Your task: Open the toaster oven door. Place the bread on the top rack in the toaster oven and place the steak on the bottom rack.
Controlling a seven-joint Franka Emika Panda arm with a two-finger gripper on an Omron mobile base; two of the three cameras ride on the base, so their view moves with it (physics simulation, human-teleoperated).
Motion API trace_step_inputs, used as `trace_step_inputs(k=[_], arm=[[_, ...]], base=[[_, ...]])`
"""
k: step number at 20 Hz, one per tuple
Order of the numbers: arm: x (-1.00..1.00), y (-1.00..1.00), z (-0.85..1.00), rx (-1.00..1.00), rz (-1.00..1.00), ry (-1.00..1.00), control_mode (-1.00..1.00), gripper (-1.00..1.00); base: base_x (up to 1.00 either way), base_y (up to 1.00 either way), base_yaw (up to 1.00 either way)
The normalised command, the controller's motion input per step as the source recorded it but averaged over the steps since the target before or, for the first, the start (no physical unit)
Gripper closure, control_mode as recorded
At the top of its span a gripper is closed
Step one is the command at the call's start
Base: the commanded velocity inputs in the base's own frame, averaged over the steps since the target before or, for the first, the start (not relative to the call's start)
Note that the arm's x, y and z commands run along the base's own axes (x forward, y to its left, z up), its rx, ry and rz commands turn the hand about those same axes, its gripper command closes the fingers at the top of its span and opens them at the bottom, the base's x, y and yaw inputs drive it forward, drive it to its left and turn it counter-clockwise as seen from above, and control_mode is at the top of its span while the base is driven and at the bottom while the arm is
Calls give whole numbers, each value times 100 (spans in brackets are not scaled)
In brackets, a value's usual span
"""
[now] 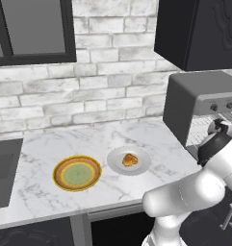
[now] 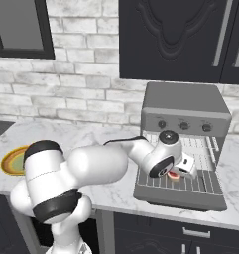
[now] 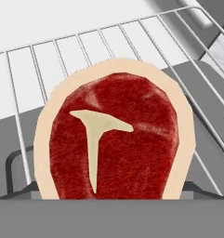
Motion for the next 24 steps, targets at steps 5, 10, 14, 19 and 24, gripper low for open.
trace_step_inputs(k=[5,10,14,19,24], arm=[[7,-7,-12,-2,0,-1,-100,100],[2,-9,-14,-2,0,0,-100,100],[0,-10,-14,-1,0,0,-100,-100],[-6,-19,-6,0,0,-2,-100,-100],[-13,-12,-14,0,0,-4,-100,-100]], base=[[0,0,0],[0,0,0],[0,0,0],[0,0,0],[0,0,0]])
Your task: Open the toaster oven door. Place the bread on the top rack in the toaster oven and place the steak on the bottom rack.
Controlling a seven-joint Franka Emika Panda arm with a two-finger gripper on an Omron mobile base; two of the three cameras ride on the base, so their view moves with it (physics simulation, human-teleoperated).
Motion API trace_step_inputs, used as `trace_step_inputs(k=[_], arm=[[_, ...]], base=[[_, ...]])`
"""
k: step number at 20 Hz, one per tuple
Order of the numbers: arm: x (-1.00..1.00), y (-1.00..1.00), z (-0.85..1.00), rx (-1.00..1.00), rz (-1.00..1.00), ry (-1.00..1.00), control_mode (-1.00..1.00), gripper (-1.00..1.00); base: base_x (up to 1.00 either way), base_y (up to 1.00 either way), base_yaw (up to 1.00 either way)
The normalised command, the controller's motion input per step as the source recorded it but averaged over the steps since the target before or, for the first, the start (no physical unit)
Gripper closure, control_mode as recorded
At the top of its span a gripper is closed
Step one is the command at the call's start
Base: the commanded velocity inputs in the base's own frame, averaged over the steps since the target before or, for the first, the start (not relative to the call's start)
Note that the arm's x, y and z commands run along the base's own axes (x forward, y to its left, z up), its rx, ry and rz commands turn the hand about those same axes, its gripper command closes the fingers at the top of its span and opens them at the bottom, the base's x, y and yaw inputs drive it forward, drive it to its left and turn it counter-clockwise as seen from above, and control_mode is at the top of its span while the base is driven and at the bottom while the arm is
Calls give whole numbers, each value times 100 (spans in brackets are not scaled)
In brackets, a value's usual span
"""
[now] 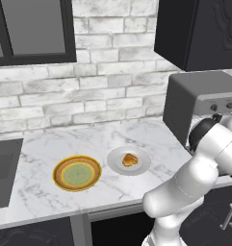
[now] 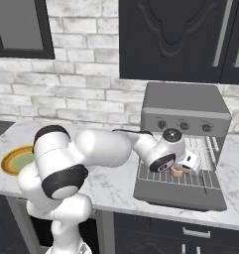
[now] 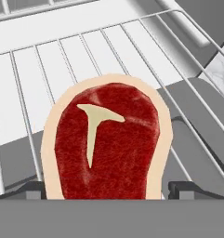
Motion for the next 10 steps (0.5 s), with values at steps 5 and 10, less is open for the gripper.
trace_step_inputs(k=[5,10], arm=[[-17,-2,-17,0,0,-8,-100,-100],[-15,0,11,0,0,-6,-100,-100]], base=[[0,0,0],[0,0,0]])
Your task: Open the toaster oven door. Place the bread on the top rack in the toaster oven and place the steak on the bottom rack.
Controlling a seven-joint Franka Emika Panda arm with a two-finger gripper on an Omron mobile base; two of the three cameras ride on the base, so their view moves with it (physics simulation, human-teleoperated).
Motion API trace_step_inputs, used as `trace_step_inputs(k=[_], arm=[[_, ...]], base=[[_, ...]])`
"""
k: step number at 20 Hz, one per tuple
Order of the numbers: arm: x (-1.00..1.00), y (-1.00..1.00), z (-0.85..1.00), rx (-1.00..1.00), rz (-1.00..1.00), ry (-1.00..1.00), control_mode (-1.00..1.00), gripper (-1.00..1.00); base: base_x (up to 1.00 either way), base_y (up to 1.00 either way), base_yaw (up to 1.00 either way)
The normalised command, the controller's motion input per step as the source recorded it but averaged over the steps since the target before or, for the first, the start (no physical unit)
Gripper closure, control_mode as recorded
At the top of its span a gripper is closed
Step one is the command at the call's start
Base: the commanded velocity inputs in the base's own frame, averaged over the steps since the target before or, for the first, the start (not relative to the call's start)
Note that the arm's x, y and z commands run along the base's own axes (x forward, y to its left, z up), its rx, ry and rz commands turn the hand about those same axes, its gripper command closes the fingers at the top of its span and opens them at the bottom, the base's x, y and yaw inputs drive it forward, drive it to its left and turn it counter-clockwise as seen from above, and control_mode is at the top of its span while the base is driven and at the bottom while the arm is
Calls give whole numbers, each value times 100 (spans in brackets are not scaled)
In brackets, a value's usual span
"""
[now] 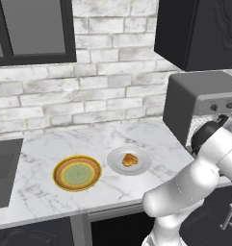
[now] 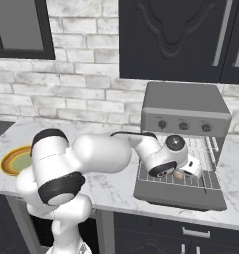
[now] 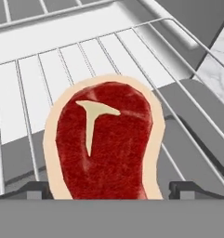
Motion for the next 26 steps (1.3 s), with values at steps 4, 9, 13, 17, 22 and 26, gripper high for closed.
trace_step_inputs(k=[4,9,13,17,22,26], arm=[[-18,6,30,0,-2,-2,-100,-100],[-6,15,24,0,-3,4,-100,-100],[-20,9,26,0,-1,12,-100,-100],[-40,0,21,0,0,17,-100,-100],[-41,1,14,0,0,14,-100,-100],[-40,12,-4,0,7,8,-100,-100]], base=[[0,0,0],[0,0,0],[0,0,0],[0,0,0],[0,0,0],[0,0,0]])
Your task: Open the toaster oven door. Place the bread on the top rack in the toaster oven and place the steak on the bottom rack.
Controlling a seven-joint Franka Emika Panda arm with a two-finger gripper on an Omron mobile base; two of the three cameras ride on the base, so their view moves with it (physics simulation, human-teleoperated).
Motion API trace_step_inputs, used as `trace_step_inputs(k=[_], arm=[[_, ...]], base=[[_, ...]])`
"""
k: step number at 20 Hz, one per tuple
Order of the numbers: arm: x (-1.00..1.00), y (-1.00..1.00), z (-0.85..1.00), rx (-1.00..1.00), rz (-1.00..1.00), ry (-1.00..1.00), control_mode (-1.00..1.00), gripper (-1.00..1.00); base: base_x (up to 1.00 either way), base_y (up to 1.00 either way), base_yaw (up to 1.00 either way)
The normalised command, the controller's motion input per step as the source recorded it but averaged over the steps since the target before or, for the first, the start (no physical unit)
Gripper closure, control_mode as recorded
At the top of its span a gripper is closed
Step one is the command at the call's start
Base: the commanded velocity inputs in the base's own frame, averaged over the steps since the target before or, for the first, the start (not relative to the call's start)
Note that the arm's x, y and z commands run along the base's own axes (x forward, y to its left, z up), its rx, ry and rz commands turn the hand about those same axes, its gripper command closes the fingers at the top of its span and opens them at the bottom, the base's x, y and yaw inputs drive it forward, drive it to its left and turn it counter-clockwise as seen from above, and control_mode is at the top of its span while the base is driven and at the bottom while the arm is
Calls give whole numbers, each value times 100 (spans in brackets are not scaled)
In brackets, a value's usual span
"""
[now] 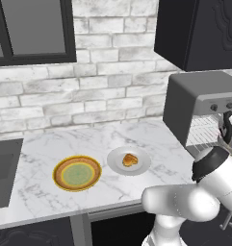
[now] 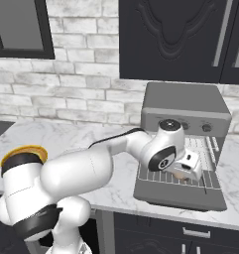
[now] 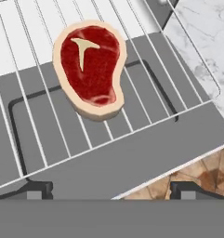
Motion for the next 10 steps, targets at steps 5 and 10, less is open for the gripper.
trace_step_inputs(k=[5,10], arm=[[-26,5,-30,1,7,0,-100,-100],[-5,13,-21,0,5,0,-100,-100]], base=[[0,0,0],[0,0,0]])
